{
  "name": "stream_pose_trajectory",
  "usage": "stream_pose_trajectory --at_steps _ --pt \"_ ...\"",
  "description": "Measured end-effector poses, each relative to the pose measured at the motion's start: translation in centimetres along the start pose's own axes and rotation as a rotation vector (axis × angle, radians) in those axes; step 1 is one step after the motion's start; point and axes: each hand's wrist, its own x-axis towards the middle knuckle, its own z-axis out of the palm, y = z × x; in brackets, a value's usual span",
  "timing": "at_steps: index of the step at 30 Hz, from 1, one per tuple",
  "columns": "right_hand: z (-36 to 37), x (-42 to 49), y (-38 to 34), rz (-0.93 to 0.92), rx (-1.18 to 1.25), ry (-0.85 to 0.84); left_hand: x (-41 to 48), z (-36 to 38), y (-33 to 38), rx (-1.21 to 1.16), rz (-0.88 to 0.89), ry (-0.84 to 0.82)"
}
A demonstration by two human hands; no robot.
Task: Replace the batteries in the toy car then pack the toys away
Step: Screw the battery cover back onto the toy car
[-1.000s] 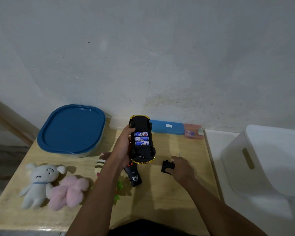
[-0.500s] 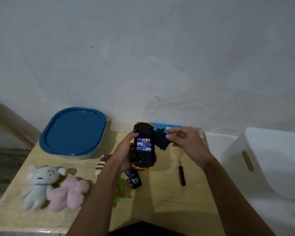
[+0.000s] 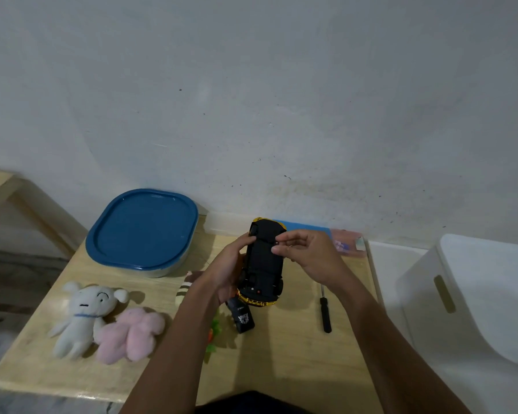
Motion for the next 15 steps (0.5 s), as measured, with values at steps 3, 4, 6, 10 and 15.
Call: stream_pose_trajectory --at_steps 3,4,6,10,15 --pt "-0.04 0.04 0.20 0.005 0.036 0.011 -0.10 0.07 0.06 0.018 0.005 0.003" --pt "-0.04 0.06 0.28 0.006 0.037 0.012 -0.11 0.09 0.06 0.023 0.006 0.004" --pt "-0.09 0.07 0.40 0.008 0.038 0.017 -0.11 0.12 0.03 0.030 0.005 0.004" --pt "-0.03 0.01 0.30 0.007 0.045 0.018 -0.12 0.00 0.03 0.043 -0.002 0.004" --pt "-0.02 -0.18 0.00 0.012 0.020 -0.022 -0.20 -0.03 -0.06 0.059 -0.009 0.004"
